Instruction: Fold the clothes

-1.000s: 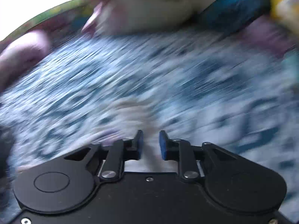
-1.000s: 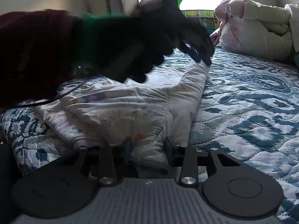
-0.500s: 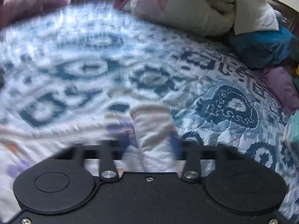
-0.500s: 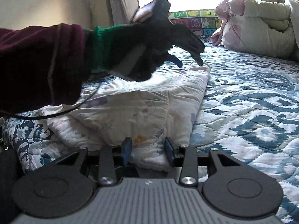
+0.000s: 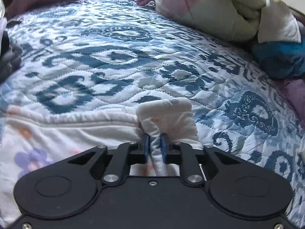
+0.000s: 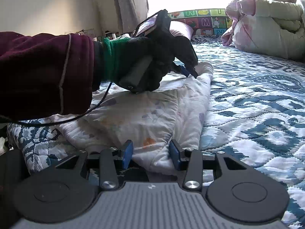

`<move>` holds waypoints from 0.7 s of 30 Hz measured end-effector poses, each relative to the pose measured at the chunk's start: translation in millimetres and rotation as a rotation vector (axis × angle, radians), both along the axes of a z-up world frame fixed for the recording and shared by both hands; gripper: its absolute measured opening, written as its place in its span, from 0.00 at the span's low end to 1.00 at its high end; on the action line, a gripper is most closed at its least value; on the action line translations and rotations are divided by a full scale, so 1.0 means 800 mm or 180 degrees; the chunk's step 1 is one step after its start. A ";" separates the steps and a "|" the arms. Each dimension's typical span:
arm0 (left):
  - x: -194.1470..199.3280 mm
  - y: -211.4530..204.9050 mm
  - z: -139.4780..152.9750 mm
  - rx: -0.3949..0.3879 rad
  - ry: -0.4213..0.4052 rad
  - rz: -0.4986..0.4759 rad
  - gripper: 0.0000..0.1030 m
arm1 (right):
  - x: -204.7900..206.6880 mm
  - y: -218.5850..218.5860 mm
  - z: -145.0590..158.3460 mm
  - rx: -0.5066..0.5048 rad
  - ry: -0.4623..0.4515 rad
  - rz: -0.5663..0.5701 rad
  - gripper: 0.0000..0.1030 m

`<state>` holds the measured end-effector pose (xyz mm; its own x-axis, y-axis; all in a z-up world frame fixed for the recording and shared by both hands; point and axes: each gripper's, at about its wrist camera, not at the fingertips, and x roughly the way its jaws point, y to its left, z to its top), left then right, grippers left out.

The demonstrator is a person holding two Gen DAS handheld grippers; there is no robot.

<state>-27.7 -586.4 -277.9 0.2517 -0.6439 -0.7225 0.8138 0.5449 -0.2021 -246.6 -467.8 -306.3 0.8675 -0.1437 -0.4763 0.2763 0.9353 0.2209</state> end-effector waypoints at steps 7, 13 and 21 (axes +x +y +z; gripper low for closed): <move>-0.027 0.009 0.051 -0.0242 -0.0634 -0.0160 0.31 | -0.001 -0.001 0.001 0.0012 -0.0034 -0.0004 0.43; -0.042 -0.047 0.029 0.0050 -0.0826 -0.0680 0.20 | 0.000 -0.001 0.000 0.0007 -0.0024 0.0002 0.43; -0.021 -0.053 -0.014 0.0416 -0.0880 -0.0489 0.17 | 0.001 -0.001 -0.004 -0.0014 -0.0004 0.0010 0.44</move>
